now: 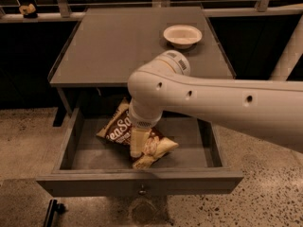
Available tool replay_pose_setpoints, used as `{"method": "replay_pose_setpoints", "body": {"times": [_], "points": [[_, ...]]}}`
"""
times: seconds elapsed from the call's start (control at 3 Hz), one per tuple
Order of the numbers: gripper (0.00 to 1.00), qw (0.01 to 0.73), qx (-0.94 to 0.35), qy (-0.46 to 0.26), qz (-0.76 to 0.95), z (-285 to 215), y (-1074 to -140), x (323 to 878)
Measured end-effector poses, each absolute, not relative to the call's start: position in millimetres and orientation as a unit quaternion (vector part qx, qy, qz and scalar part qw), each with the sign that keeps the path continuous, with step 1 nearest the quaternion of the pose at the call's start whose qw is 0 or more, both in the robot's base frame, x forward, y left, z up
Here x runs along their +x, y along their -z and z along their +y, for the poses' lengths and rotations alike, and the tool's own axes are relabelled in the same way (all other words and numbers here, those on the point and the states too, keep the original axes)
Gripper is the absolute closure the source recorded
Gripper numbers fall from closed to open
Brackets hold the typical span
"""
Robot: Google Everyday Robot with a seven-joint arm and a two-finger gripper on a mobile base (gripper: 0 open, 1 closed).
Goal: Pick brown chip bag from top drawer and place on counter
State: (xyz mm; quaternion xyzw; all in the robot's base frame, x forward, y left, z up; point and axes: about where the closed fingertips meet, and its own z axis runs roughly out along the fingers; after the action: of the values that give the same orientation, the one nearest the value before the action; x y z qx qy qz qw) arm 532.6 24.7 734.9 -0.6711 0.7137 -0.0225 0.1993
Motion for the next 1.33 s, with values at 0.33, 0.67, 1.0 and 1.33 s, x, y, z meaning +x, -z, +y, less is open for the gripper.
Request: {"method": "replay_pose_setpoints", "body": {"times": [0.33,0.67,1.0,1.33], "points": [[0.0,0.188,-0.675,0.017,0.713,16.7,-727.4,546.2],[0.0,0.18,-0.664,0.01,0.726,5.7,-688.4,551.9],[0.0,0.189,-0.645,0.012,0.741,-4.7,-653.5,551.8],[0.0,0.201,-0.629,0.013,0.751,-8.6,-629.0,548.9]]}}
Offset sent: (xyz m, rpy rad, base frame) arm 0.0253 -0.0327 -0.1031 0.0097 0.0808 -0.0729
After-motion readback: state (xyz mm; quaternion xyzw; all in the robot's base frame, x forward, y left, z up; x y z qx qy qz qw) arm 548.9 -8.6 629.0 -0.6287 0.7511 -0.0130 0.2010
